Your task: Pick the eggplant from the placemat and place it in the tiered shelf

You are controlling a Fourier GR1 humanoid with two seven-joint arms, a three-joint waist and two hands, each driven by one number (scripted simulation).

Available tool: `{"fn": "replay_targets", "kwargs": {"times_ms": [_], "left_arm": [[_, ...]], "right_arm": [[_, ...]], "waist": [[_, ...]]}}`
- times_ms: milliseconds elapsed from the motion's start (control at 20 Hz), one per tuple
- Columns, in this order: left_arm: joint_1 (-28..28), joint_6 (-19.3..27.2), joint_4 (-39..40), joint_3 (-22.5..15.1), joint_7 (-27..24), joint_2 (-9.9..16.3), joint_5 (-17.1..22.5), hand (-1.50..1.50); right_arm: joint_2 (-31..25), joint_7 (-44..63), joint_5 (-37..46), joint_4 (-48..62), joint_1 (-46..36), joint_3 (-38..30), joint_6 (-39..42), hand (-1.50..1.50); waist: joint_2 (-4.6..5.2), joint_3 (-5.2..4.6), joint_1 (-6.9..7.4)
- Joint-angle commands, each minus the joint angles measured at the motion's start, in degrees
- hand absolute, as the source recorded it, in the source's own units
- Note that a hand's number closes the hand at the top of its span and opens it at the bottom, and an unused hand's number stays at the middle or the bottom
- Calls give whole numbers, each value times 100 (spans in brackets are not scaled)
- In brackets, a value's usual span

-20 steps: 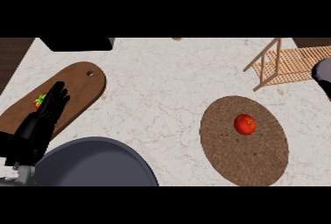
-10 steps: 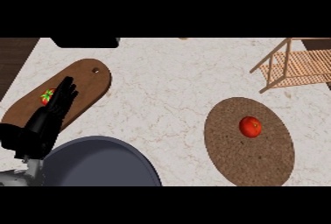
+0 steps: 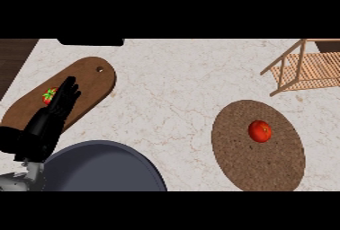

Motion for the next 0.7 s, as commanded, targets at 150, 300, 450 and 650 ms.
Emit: {"fn": "replay_targets", "kwargs": {"times_ms": [150, 300, 450, 650], "left_arm": [[4, -74, -7, -85, -3, -149, -2, 0], [-253, -176, 159, 63, 162, -118, 59, 0], [-252, -222, 282, 197, 84, -85, 29, 0], [-255, -160, 415, 59, -123, -323, -181, 0]], "right_arm": [[-515, -1141, 1668, 1677, -644, 530, -372, 150], [-137, -1708, 2057, 2309, -1076, 719, -764, 150], [-56, -2213, 2137, 3013, -1899, 678, -751, 150], [312, -2833, 1585, 3454, -2261, 462, -230, 150]], "waist": [[-12, 32, 183], [-36, 33, 73], [-37, 31, 91], [-56, 30, 10]]}}
